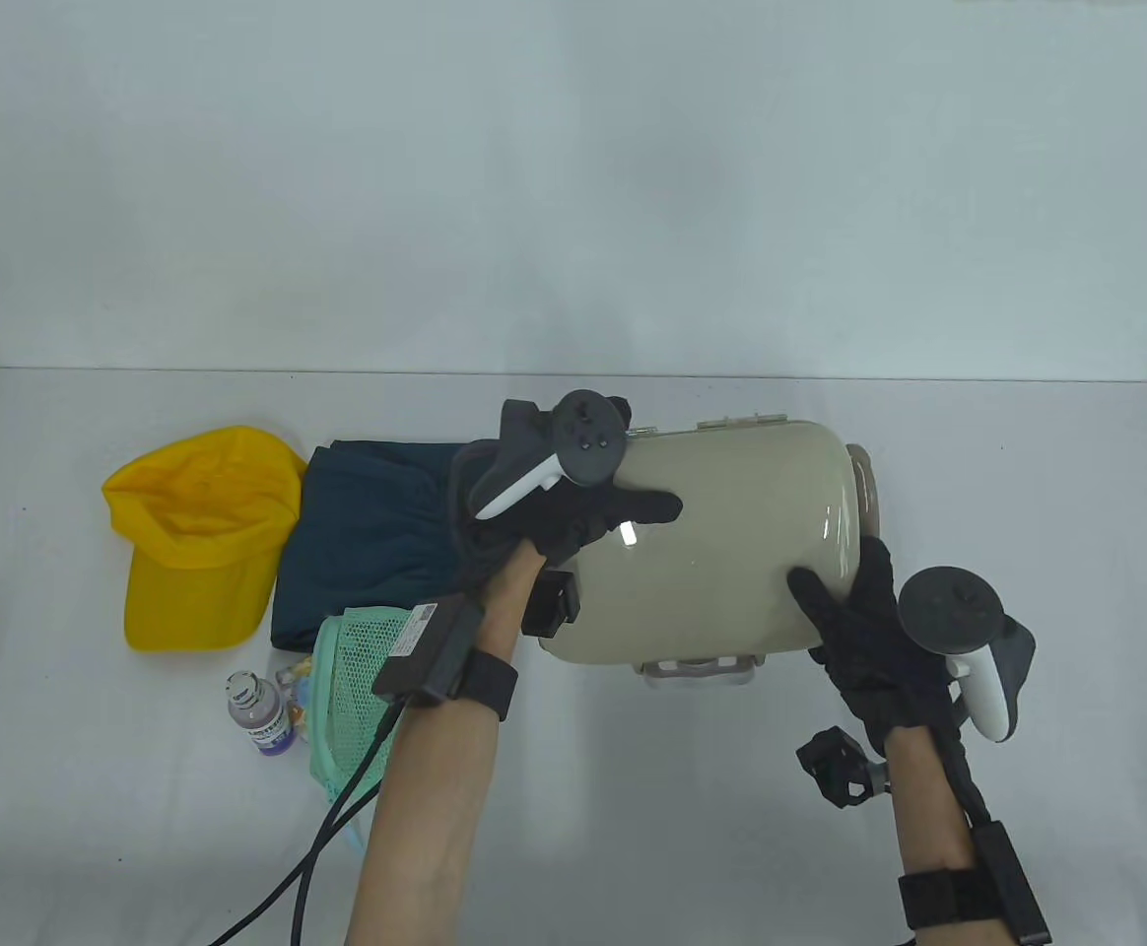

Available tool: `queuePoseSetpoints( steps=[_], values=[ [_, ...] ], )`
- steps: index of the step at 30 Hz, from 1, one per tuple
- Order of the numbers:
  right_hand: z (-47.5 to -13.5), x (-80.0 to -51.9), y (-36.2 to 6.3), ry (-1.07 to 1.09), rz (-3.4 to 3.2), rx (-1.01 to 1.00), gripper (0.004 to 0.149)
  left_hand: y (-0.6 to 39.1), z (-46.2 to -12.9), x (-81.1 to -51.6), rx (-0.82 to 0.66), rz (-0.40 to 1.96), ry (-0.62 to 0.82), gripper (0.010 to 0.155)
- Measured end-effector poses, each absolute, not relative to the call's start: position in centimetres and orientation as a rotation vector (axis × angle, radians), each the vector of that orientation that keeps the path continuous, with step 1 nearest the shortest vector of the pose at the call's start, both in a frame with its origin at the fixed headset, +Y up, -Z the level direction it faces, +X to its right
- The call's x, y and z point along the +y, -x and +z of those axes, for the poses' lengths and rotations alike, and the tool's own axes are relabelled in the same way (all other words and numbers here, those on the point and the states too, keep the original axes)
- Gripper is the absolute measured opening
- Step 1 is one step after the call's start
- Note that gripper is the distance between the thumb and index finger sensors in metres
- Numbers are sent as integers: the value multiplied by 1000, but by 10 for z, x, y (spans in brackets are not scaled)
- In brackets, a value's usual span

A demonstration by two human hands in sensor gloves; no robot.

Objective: Pack suitcase

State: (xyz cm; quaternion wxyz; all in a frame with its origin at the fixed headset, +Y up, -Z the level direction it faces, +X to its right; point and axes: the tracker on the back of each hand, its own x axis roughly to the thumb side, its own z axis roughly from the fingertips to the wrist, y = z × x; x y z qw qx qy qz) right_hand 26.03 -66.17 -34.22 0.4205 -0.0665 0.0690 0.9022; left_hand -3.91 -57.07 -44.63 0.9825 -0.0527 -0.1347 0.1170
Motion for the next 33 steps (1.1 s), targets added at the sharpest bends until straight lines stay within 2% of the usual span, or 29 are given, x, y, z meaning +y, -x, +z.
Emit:
queuePoseSetpoints(
  steps=[3, 14, 26, 33],
  values=[
    [-343, -683, -262, 197, 2224, 246, 102, 30, -457, -589, -239, 218, 178, 102],
    [-351, -717, -267, 296, 2179, 450, 101, 13, -497, -647, -155, 191, 455, 98],
    [-356, -720, -261, 316, 2250, 456, 95, 20, -532, -692, -92, 330, 719, 94],
    [-356, -719, -261, 329, 2276, 452, 95, 20, -532, -689, -96, 332, 697, 92]
  ],
)
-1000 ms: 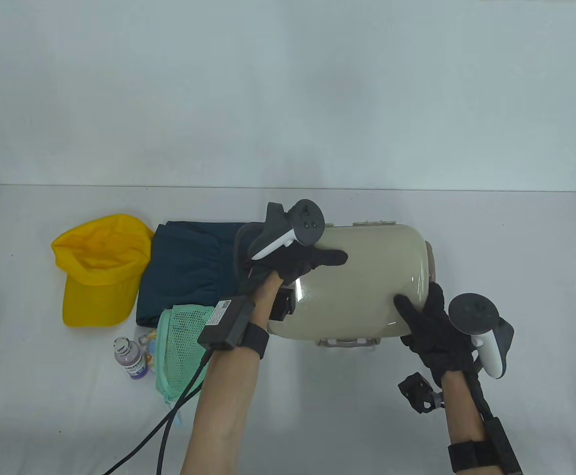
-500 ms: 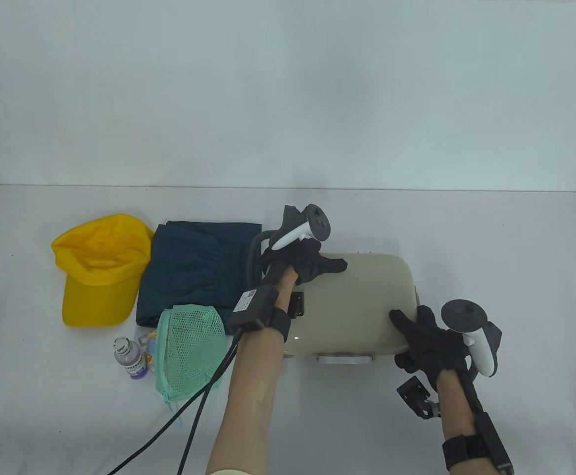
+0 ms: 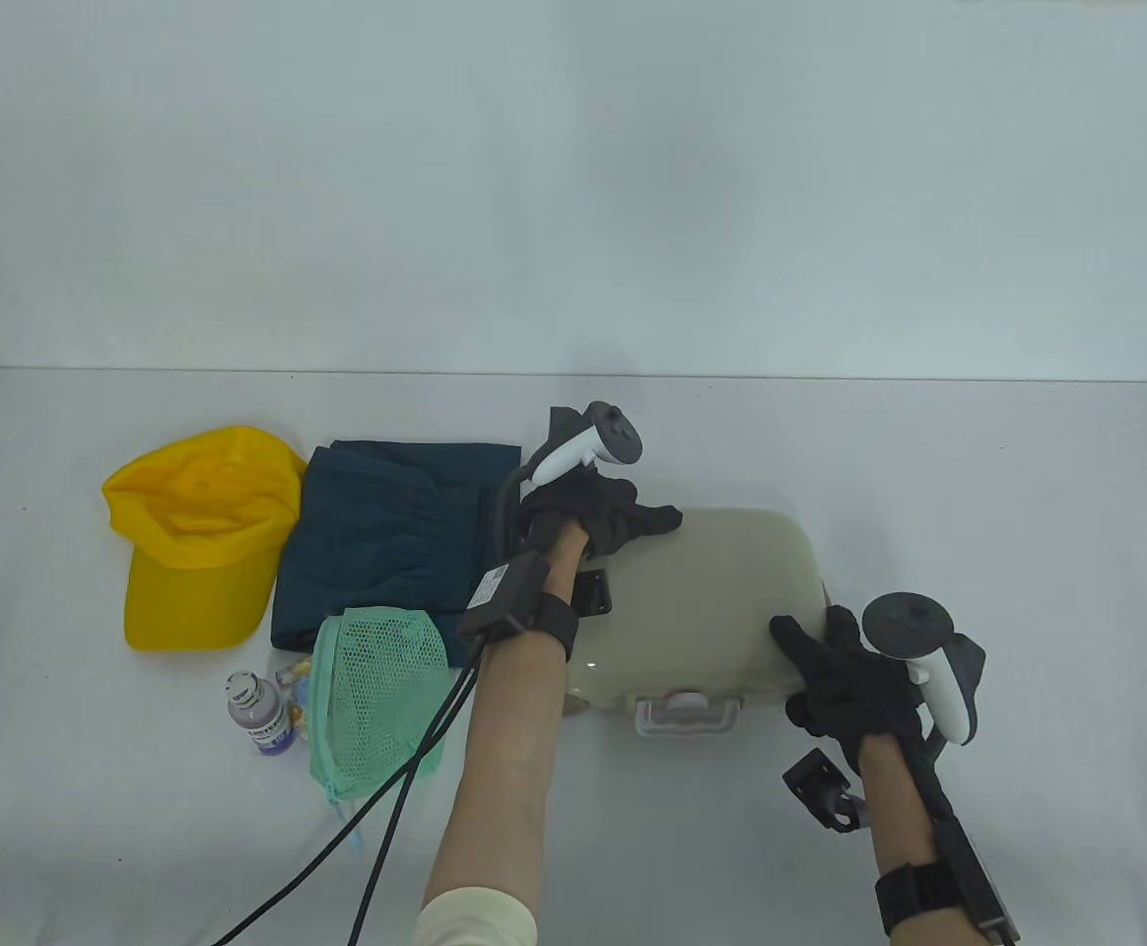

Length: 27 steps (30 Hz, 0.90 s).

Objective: Pack suitcase

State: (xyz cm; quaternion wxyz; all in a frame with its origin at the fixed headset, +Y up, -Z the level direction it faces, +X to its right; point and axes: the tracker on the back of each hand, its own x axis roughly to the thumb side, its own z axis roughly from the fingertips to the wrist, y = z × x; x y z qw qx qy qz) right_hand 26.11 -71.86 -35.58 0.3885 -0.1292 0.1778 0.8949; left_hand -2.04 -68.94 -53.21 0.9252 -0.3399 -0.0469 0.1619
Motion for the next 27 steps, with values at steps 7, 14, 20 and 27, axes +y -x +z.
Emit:
queuePoseSetpoints(
  steps=[7, 14, 20, 27],
  values=[
    [-344, -677, -259, 356, 2584, 256, 93, 39, -517, -670, -104, 267, 622, 92],
    [-330, -644, -227, 59, 2705, 324, 75, 63, -490, -673, -123, 311, 599, 93],
    [-329, -672, -193, -166, 2565, 718, 76, 69, -478, -687, -138, 327, 598, 95],
    [-336, -708, -186, -98, 2403, 875, 78, 71, -478, -691, -127, 370, 582, 94]
  ],
)
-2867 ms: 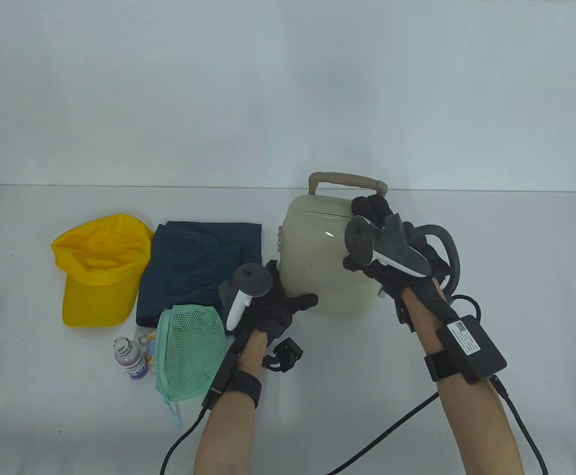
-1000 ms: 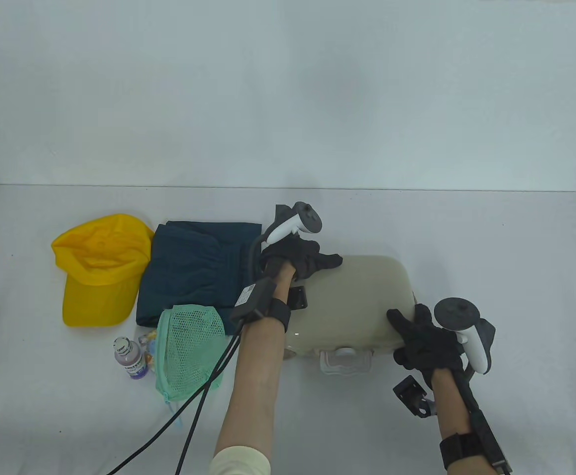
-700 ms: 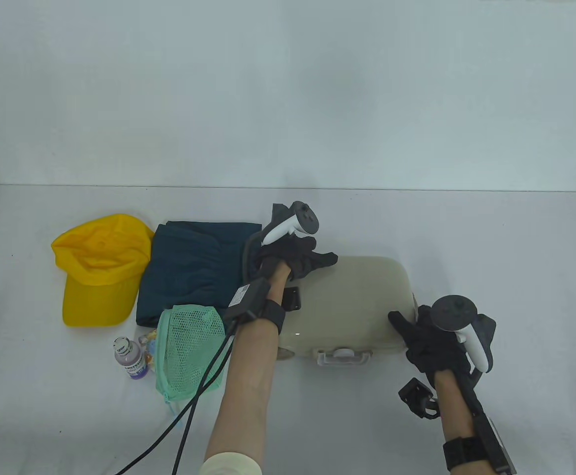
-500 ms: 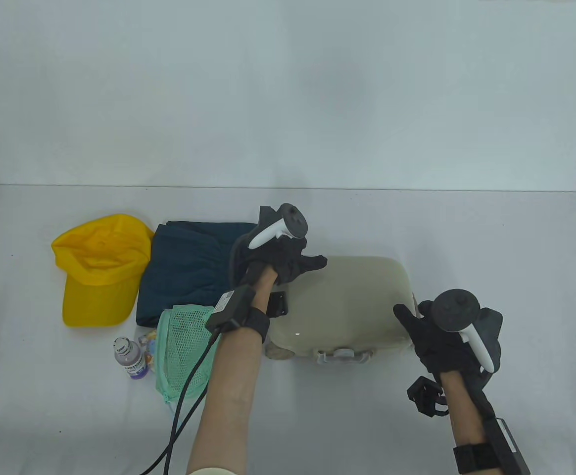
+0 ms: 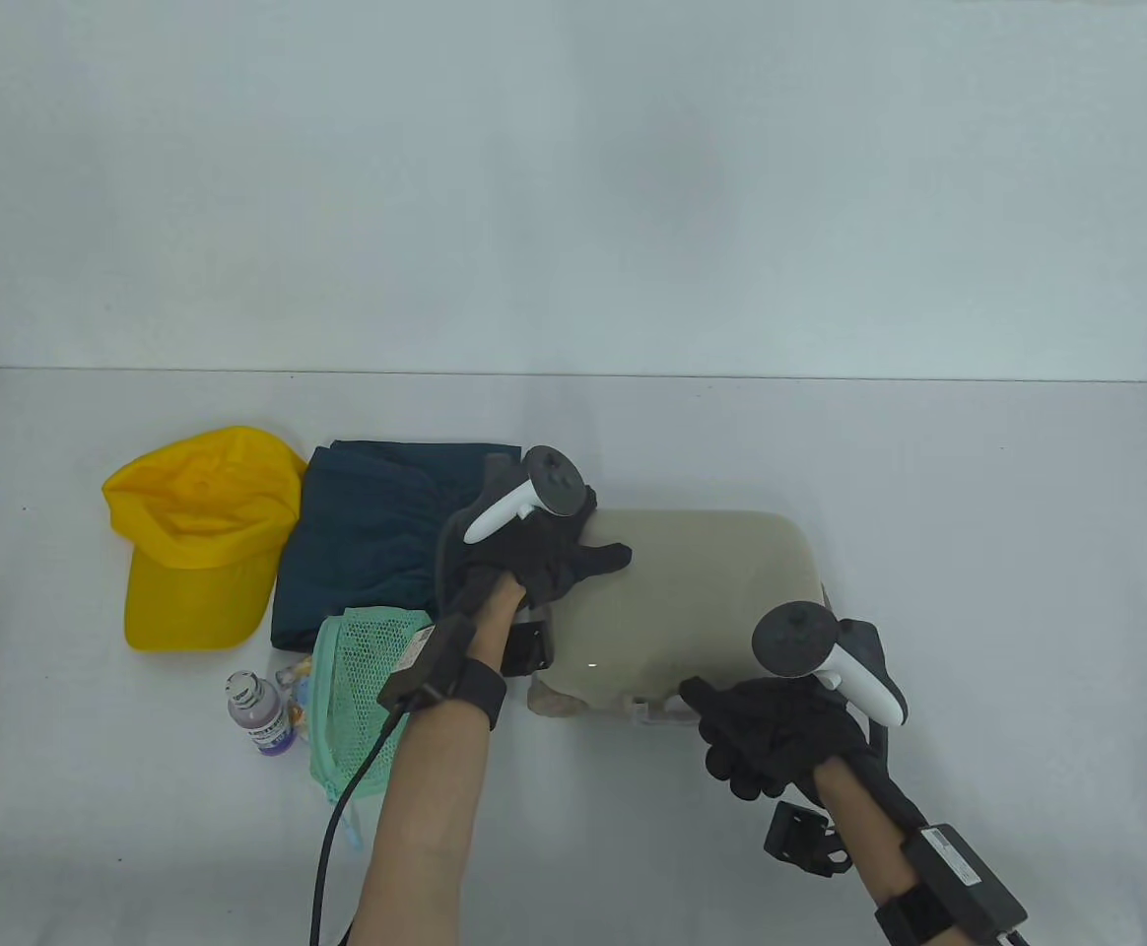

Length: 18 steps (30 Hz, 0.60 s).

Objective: Pack suitcase

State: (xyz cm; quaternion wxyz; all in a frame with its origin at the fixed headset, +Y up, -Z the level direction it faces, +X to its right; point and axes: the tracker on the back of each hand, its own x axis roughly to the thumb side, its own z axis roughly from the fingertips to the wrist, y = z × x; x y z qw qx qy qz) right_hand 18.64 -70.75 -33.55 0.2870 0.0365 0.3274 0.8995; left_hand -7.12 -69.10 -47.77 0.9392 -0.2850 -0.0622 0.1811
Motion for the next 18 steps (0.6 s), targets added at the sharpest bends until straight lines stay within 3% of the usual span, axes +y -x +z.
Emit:
queuePoseSetpoints(
  steps=[8, 18],
  values=[
    [-331, -734, -184, 29, 2236, 872, 65, 74, -478, -693, -140, 415, 593, 94],
    [-326, -751, -178, 59, 2002, 927, 77, 75, -480, -692, -150, 420, 615, 94]
  ],
)
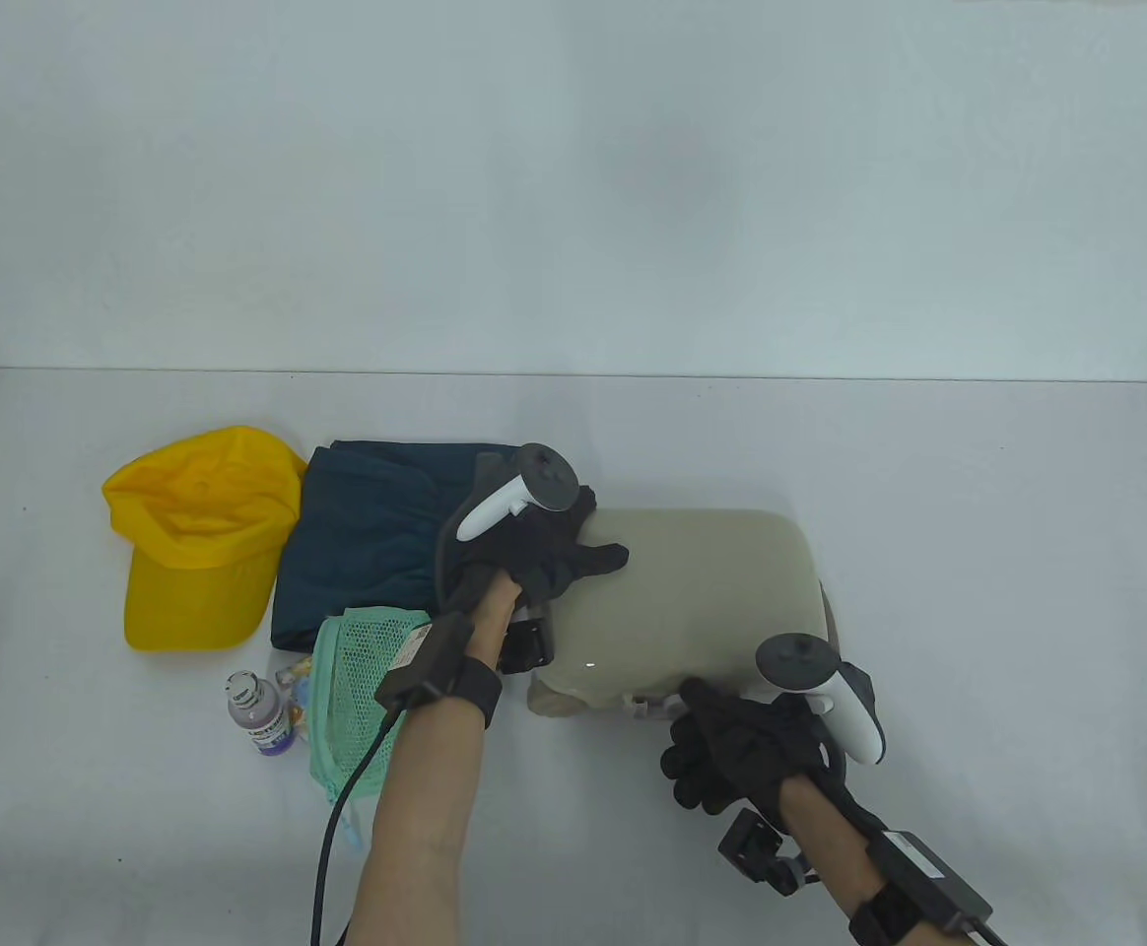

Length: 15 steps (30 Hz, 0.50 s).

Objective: Pack suitcase

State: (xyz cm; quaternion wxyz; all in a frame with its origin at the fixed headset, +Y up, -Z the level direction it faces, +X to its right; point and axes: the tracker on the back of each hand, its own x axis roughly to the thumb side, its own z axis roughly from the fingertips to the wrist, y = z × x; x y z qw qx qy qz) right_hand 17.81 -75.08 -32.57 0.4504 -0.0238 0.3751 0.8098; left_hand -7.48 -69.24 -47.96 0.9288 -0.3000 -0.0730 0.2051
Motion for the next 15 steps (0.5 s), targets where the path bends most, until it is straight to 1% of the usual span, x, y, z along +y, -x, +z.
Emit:
queuePoseSetpoints(
  steps=[8, 9, 10, 13, 15],
  values=[
    [-325, -752, -177, 38, 1958, 916, 76, 74, -480, -692, -169, 407, 615, 94],
    [-326, -754, -176, 66, 1964, 927, 66, 73, -480, -692, -171, 403, 614, 94],
    [-324, -755, -175, 60, 2012, 905, 61, 73, -481, -692, -172, 401, 617, 94],
    [-328, -751, -176, 17, 2132, 888, 64, 73, -484, -691, -171, 401, 632, 94],
    [-330, -741, -174, -14, 2373, 886, 69, 72, -485, -689, -171, 386, 643, 94]
  ],
)
